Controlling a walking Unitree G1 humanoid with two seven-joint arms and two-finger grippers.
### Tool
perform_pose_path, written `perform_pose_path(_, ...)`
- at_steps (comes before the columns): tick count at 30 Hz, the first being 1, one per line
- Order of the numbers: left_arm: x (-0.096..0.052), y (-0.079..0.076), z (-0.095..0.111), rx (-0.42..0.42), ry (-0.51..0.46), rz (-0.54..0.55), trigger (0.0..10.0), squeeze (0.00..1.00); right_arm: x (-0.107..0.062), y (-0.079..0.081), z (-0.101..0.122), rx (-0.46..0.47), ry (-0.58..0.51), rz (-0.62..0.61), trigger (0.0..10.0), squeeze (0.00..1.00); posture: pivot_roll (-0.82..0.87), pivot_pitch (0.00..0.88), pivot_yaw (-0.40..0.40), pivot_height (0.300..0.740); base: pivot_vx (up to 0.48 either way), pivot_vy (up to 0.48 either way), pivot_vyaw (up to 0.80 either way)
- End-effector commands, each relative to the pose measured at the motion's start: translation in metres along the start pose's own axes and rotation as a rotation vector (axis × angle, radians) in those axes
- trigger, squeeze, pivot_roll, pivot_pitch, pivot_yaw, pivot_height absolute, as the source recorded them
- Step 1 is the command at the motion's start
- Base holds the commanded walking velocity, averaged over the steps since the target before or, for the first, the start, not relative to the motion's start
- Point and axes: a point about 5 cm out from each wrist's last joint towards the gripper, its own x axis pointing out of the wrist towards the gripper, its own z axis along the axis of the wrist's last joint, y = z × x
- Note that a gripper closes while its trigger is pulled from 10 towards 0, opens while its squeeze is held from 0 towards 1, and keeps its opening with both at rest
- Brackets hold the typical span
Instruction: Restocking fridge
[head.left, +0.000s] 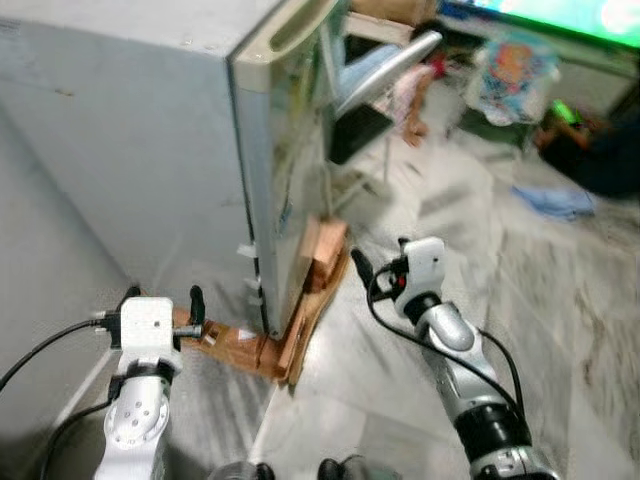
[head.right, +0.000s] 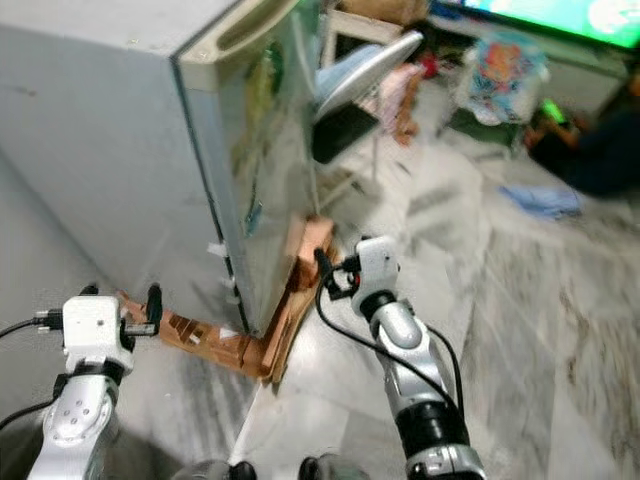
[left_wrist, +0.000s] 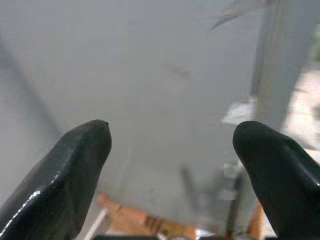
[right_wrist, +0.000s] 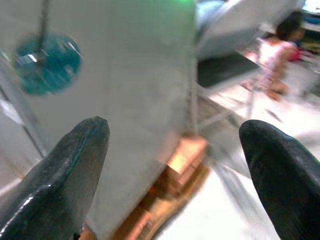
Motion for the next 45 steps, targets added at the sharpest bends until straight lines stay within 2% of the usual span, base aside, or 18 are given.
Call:
perform_pose_path(1, -0.002, 0.003, -0.003, 0.023, 0.011, 0.008, 10.0, 0.00, 0.000, 0.001, -0.001, 0.007, 0.006, -0.003, 10.0, 0.00, 0.03, 0.133, -0.034, 0.740, 0.000, 0.000, -0.80)
perform_pose_path(8, -0.002, 0.002, -0.001, 0.022, 0.004, -0.003, 10.0, 0.00, 0.000, 0.001, -0.001, 0.005, 0.003, -0.009, 10.0, 0.00, 0.03, 0.127, -0.033, 0.740, 0.000, 0.000, -0.80)
perform_pose_path(11, -0.002, -0.003, 0.000, -0.011, 0.003, -0.050, 10.0, 0.00, 0.000, 0.001, -0.001, 0.006, 0.003, -0.008, 10.0, 0.00, 0.03, 0.127, -0.033, 0.740, 0.000, 0.000, -0.80)
perform_pose_path(25, 0.001, -0.004, 0.002, -0.001, -0.013, -0.033, 10.0, 0.00, 0.001, 0.000, 0.001, 0.008, -0.006, -0.014, 10.0, 0.00, 0.03, 0.124, -0.034, 0.740, 0.000, 0.000, -0.77)
perform_pose_path(34, 0.005, -0.004, 0.007, -0.012, -0.037, -0.053, 10.0, 0.00, 0.000, -0.001, 0.001, 0.000, -0.011, -0.012, 10.0, 0.00, 0.02, 0.124, -0.031, 0.740, 0.000, 0.000, 0.00)
perform_pose_path(45, 0.005, -0.005, 0.008, -0.013, -0.043, -0.054, 10.0, 0.00, -0.004, -0.002, 0.001, -0.009, -0.014, -0.009, 10.0, 0.00, 0.02, 0.124, -0.031, 0.740, 0.272, 0.000, 0.00)
